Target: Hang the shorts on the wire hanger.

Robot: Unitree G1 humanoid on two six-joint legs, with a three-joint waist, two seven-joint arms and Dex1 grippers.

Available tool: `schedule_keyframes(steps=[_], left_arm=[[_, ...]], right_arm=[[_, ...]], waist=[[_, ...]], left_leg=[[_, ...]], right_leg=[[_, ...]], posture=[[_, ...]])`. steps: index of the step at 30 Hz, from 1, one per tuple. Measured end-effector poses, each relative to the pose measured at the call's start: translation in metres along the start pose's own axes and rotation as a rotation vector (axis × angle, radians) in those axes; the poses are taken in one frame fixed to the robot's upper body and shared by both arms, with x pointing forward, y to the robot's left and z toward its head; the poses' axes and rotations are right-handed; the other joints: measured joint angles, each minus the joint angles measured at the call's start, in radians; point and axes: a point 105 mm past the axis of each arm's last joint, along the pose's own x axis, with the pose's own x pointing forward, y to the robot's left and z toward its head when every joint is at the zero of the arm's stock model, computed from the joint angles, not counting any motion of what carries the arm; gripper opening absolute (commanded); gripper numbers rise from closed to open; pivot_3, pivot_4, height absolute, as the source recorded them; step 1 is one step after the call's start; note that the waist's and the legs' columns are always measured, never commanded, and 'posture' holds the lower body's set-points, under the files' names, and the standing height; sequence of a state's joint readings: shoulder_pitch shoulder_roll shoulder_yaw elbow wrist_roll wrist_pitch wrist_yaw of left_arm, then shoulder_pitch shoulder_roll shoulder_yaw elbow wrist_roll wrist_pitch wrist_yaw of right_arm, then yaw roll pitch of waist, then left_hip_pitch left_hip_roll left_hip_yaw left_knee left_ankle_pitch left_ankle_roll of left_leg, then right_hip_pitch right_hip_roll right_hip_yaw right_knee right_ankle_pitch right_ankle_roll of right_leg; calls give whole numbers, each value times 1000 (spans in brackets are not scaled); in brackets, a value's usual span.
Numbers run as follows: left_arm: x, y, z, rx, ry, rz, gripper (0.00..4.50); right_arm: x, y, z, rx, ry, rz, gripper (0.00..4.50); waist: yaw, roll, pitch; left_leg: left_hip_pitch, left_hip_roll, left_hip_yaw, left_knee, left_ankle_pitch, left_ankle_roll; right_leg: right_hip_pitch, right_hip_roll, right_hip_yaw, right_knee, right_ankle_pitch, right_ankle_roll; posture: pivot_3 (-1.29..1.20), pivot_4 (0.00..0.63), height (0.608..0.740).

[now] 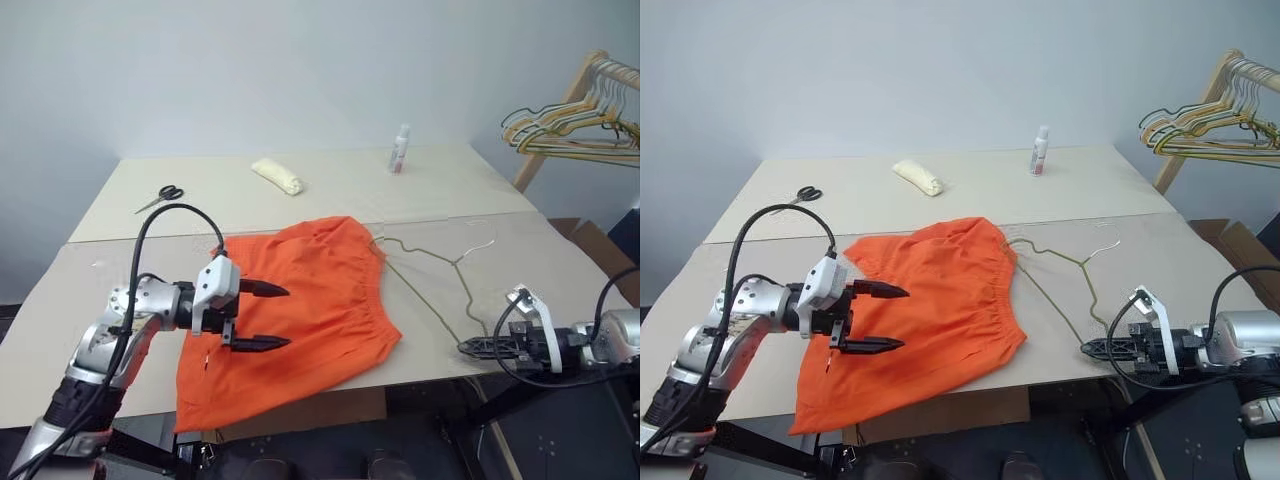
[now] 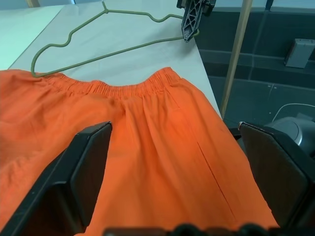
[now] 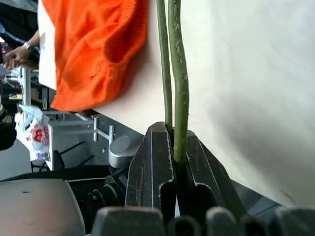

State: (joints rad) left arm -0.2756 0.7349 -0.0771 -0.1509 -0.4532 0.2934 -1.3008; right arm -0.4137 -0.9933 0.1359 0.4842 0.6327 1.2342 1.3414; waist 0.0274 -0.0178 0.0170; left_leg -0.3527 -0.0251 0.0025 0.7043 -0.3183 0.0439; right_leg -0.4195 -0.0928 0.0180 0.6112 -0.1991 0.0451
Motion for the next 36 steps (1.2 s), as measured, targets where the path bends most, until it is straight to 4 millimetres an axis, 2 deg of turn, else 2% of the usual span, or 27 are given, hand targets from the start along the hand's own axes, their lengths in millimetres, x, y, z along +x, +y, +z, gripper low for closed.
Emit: schedule_keyframes(steps=[6, 12, 26, 31, 36], left_arm=[[1, -1, 2, 7, -4, 0, 4474], [3, -2, 4, 10, -14, -8, 4474], [7, 1, 9, 30, -23, -15, 4474], [7, 2, 9, 29, -22, -5, 4474], [7, 1, 8, 27, -17, 0, 4474]], right_arm=[[-19, -9, -12, 66, -42, -47, 0], [-27, -4, -31, 86, -26, -37, 0], [-3, 2, -39, 77, 32, 14, 0], [-1, 17, -38, 41, 40, 104, 0], [3, 28, -54, -44, 179, 150, 0]], waist=[[11, 0, 0], [10, 1, -1], [-6, 1, -1], [-6, 1, -1], [-4, 1, -1]], left_leg=[[0, 0, 0, 0, 0, 0], [0, 0, 0, 0, 0, 0], [1, 0, 0, 0, 0, 0], [1, 0, 0, 0, 0, 0], [1, 1, 0, 1, 0, 0]], right_leg=[[0, 0, 0, 0, 0, 0], [1, 0, 0, 0, 0, 0], [2, 1, 0, 0, 0, 0], [1, 1, 0, 0, 0, 0], [2, 1, 0, 0, 0, 0]], posture=[[23, 0, 740], [8, 0, 740], [25, 0, 740], [33, 0, 740], [44, 0, 740]])
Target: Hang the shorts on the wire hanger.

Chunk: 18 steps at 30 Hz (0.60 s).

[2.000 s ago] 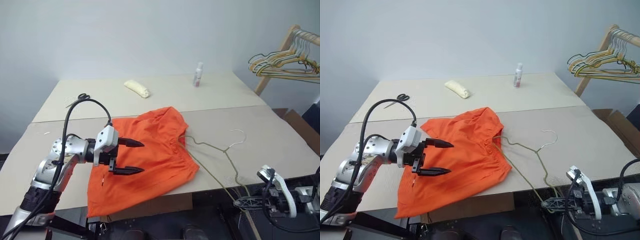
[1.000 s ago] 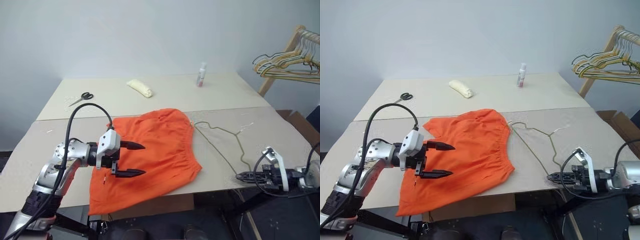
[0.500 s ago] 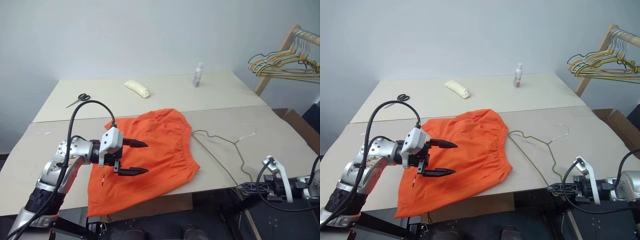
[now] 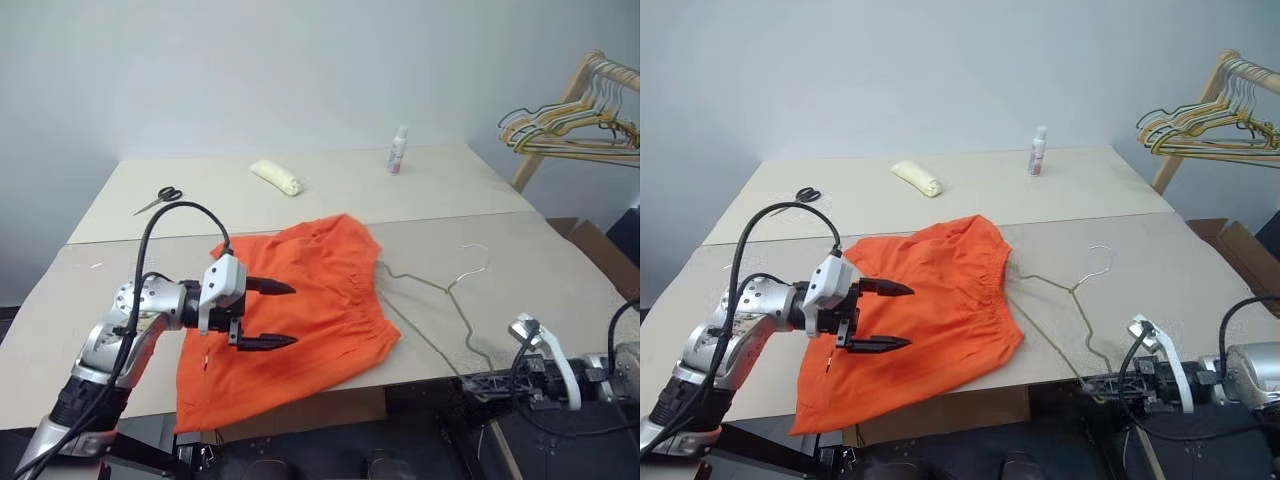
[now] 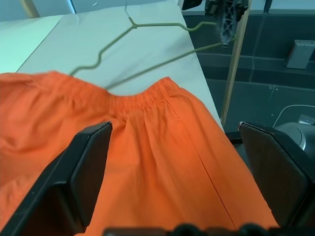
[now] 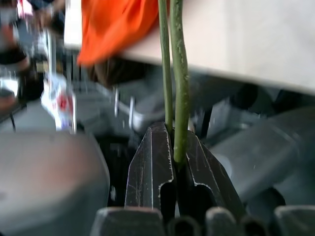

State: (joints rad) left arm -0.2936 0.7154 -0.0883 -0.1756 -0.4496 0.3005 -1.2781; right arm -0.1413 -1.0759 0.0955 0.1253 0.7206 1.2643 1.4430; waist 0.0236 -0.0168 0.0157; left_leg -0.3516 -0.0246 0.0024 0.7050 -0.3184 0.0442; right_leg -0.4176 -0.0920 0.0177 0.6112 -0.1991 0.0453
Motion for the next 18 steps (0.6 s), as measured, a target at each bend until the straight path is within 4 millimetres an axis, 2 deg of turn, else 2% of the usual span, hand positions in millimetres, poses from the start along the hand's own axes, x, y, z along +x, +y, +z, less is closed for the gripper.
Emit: schedule_keyframes(steps=[3, 8, 10, 16, 18], left_arm=[[0, 0, 0, 6, 4, 1, 4474], [2, 0, -1, 11, 11, 1, 4474], [3, 0, -1, 12, 10, 3, 4474], [2, 0, -1, 19, 9, 7, 4474], [3, 0, -1, 20, 8, 8, 4474]], right_arm=[[7, -4, 1, -6, 43, -4, 0], [8, -12, 51, -21, -65, -37, 0], [10, -14, 62, -17, -79, -51, 0], [25, -24, 61, 12, -5, -63, 0], [25, -22, 69, 1, -3, -67, 0]], waist=[[-4, 0, 0], [-11, 0, 0], [-8, 0, 0], [10, 0, 0], [12, 0, 0]], left_leg=[[1, 0, 0, 0, 0, 0], [2, -1, 1, 0, 0, 0], [0, -1, 0, 0, 0, -1], [-2, -3, 0, 0, 1, -1], [-1, -3, 0, 0, 1, -1]], right_leg=[[0, 0, 0, 0, 0, 0], [1, 0, 1, 0, 0, 0], [-1, 0, 0, 0, 0, 0], [-3, -3, 0, 0, 0, 0], [-3, -2, 0, 0, 0, 0]], posture=[[52, 0, 740], [61, 0, 740], [62, 0, 740], [68, 0, 740], [70, 0, 740]])
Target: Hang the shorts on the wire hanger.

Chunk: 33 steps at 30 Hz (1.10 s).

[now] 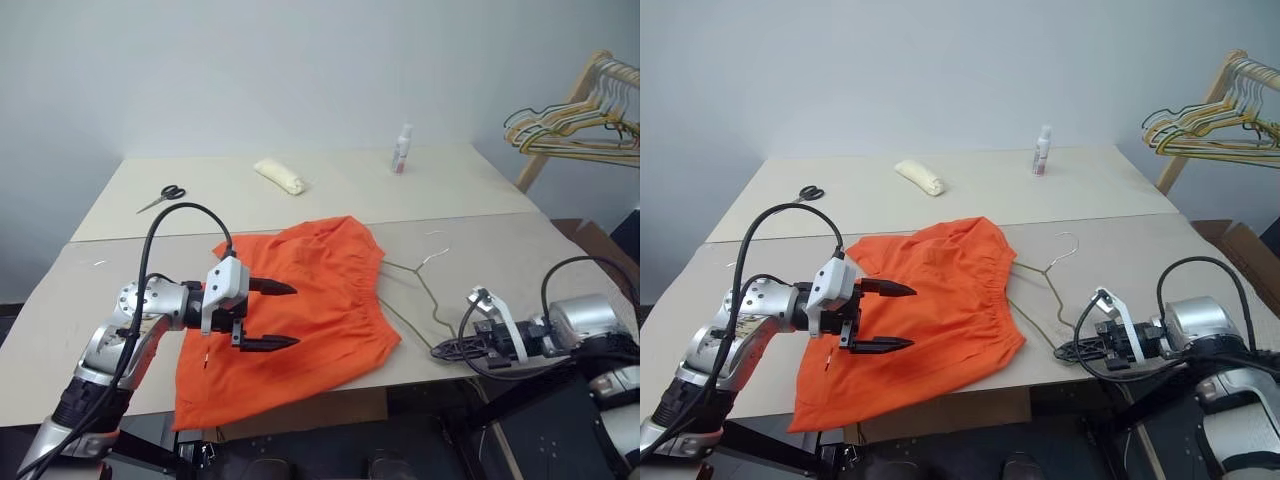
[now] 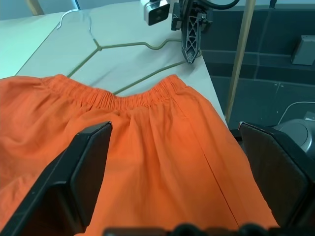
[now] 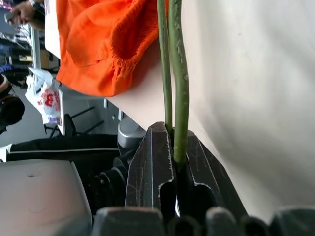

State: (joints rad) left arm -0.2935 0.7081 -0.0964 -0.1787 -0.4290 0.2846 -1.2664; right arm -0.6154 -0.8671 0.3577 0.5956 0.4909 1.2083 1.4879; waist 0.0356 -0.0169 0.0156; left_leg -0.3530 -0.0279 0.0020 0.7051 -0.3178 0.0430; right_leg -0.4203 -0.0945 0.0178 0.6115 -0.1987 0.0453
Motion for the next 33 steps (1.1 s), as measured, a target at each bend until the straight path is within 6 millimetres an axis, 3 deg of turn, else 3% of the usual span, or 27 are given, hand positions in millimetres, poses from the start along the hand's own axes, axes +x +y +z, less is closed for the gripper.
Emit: schedule_keyframes(steps=[5, 11, 17, 21, 25, 30, 33], left_arm=[[2, 0, 1, 2, -8, 3, 4474], [1, -2, -4, -17, -6, 16, 4474], [2, -2, -5, -19, -8, 17, 4474], [0, 7, 3, 18, -19, 31, 4474], [-5, 36, 33, 112, -83, 106, 4474], [-28, 74, 104, 297, -209, 187, 4474], [-37, 83, 132, 356, -243, 165, 4474]], right_arm=[[-1, 3, 30, 0, -60, -29, 0], [-6, -2, 41, -15, -155, -34, 0], [-11, 6, 54, -408, -276, -110, 0], [-17, 27, 67, -637, -337, -176, 0], [-22, 50, 75, -905, -346, -280, 0], [-25, 75, 81, -1130, -343, -352, 0], [-23, 78, 85, -1166, -330, -387, 0]], waist=[[-1, 0, 0], [8, 0, 0], [7, 0, 0], [4, 0, 0], [2, 0, 0], [0, 0, 0], [-9, 0, 0]], left_leg=[[0, 0, 0, 0, 0, -1], [-1, -1, -1, 0, 1, -1], [-1, -1, -2, -1, 0, -1], [-1, -1, -2, -1, 0, -1], [-1, -1, -2, -1, 0, -1], [-1, -5, -2, 0, 0, -1], [-1, -5, -1, 0, 1, -1]], right_leg=[[0, 1, 0, 0, 0, 0], [-1, -2, 0, 0, 0, 0], [-1, -2, -1, 1, 0, 0], [-1, -1, -1, 1, 0, 0], [-1, -1, -1, 0, 0, 0], [0, -1, -1, -1, 0, 1], [0, -1, -1, 0, 0, 1]], posture=[[78, 0, 740], [73, 0, 740], [54, 0, 740], [40, 0, 740], [27, 0, 740], [19, 0, 740], [21, 0, 740]])
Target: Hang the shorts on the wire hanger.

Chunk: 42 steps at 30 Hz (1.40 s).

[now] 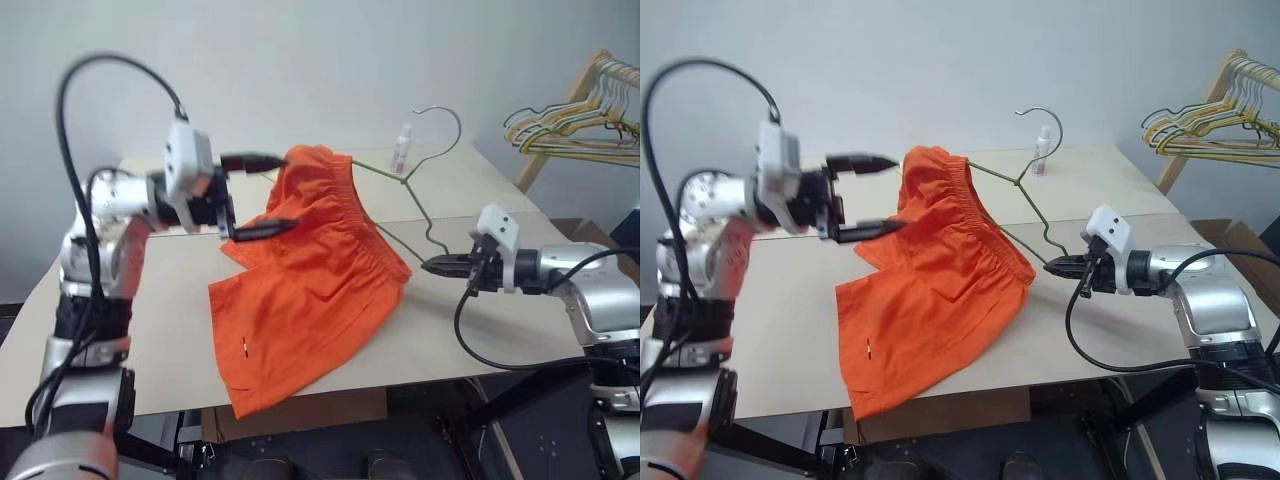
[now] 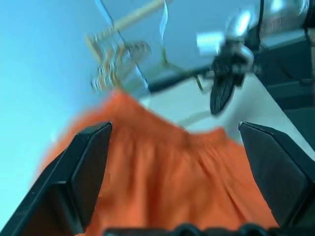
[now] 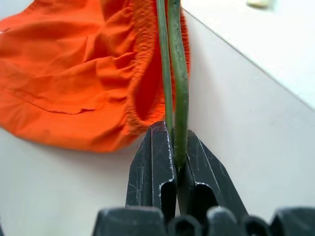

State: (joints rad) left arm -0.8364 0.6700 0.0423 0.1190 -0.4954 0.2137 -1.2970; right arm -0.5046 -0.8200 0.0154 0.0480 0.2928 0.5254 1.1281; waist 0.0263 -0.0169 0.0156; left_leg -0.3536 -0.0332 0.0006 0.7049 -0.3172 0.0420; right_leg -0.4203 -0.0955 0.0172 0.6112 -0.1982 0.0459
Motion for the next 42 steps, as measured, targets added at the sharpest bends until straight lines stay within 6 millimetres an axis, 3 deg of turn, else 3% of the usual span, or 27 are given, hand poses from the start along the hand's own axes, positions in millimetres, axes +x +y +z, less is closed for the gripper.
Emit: schedule_keyframes(steps=[3, 7, 13, 22, 25, 36, 42], left_arm=[[-3, 14, 1, 28, 49, -52, 4474], [-4, 22, -15, 51, 192, -142, 4474], [-10, 17, -62, 36, 455, -279, 4474], [-5, 8, -87, -31, 541, -351, 4474], [-3, 4, -92, -54, 562, -374, 3855], [1, -4, -106, -99, 599, -414, 138], [1, -4, -108, -75, 614, -419, 24]], right_arm=[[10, -1, -1, -67, 55, -18, 0], [24, 7, -4, -148, 101, 2, 0], [39, 14, -6, -233, 129, 16, 0], [50, 22, -1, -311, 144, 37, 0], [53, 25, -3, -321, 156, 49, 0], [55, 32, 9, -357, 139, 65, 0], [54, 33, 9, -421, 133, 51, 0]], waist=[[-16, 0, 0], [-26, 0, 0], [-31, -1, 1], [-37, -1, 1], [-38, -1, 1], [-39, -1, 1], [-39, -1, 1]], left_leg=[[0, 0, 0, 0, 0, 0], [0, 0, 1, 0, 0, 0], [-1, 0, 1, 0, 0, 1], [-2, 0, 0, 1, -1, 2], [-2, 0, 0, 1, -1, 2], [-2, 0, 0, 1, -1, 2], [-2, 1, 0, 1, -1, 2]], right_leg=[[0, 1, 0, 0, 0, 0], [0, 1, 0, 0, 0, 0], [0, 2, 0, 1, 0, 0], [-1, 1, 0, 3, 0, 1], [-1, 2, 0, 3, 0, 2], [-1, 2, 0, 3, 0, 2], [-1, 2, 0, 3, 0, 2]], posture=[[17, 0, 740], [19, 0, 740], [18, 0, 740], [16, 0, 740], [15, 0, 740], [3, 0, 740], [-1, 0, 740]])
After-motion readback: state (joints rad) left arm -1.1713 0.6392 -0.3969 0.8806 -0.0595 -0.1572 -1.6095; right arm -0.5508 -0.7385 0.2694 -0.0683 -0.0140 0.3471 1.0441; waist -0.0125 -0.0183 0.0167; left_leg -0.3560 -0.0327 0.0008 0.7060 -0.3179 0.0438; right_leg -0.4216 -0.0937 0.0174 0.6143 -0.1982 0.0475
